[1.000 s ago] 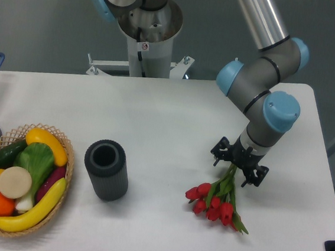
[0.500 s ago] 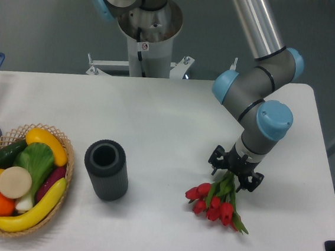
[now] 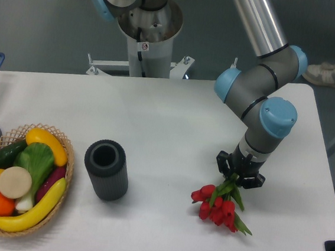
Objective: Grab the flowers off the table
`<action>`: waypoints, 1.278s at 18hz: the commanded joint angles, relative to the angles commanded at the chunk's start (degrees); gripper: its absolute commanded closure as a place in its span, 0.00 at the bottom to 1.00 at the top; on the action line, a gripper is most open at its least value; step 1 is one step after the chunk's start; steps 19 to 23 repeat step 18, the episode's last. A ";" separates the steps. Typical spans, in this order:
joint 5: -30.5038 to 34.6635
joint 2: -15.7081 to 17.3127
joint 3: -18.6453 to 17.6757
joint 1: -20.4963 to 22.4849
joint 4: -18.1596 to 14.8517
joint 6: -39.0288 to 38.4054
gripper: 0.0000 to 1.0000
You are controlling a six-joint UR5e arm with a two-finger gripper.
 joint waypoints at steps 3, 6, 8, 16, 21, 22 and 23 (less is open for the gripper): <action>-0.26 3.06 0.53 -0.09 0.00 -0.09 0.83; -4.81 8.07 1.93 0.35 -0.09 -1.57 0.83; -11.04 10.89 2.11 1.23 0.00 -4.82 0.83; -41.30 17.05 3.17 11.42 0.18 -10.90 0.83; -41.48 17.23 2.99 12.13 0.35 -10.64 0.83; -41.48 17.23 2.99 12.13 0.35 -10.64 0.83; -41.48 17.23 2.99 12.13 0.35 -10.64 0.83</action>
